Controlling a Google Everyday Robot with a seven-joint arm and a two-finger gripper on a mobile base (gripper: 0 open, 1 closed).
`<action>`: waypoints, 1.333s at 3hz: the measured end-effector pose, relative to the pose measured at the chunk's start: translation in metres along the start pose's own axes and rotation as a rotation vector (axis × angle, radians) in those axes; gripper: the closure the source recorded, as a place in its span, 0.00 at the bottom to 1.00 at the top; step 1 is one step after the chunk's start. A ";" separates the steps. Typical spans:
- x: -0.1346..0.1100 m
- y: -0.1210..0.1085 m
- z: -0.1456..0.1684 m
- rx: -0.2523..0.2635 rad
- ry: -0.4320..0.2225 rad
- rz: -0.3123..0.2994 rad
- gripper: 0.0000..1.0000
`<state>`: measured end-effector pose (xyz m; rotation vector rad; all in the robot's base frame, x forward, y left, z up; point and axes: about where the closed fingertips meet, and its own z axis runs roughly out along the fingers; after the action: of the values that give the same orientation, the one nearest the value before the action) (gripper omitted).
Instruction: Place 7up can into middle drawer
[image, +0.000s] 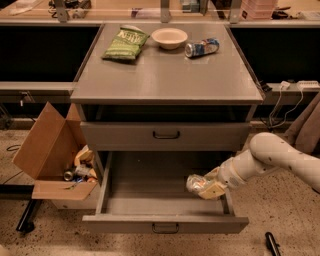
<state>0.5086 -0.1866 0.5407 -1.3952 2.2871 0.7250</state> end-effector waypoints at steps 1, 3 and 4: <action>-0.008 -0.002 0.025 0.004 -0.043 -0.027 1.00; -0.013 -0.009 0.066 -0.005 -0.105 -0.028 1.00; -0.012 -0.013 0.079 -0.026 -0.119 -0.007 0.81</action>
Offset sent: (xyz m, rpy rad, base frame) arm 0.0186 0.0492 -0.0467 0.1077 -0.0873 -0.0034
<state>0.5290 -0.1362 0.4809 -1.3334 2.1875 0.8154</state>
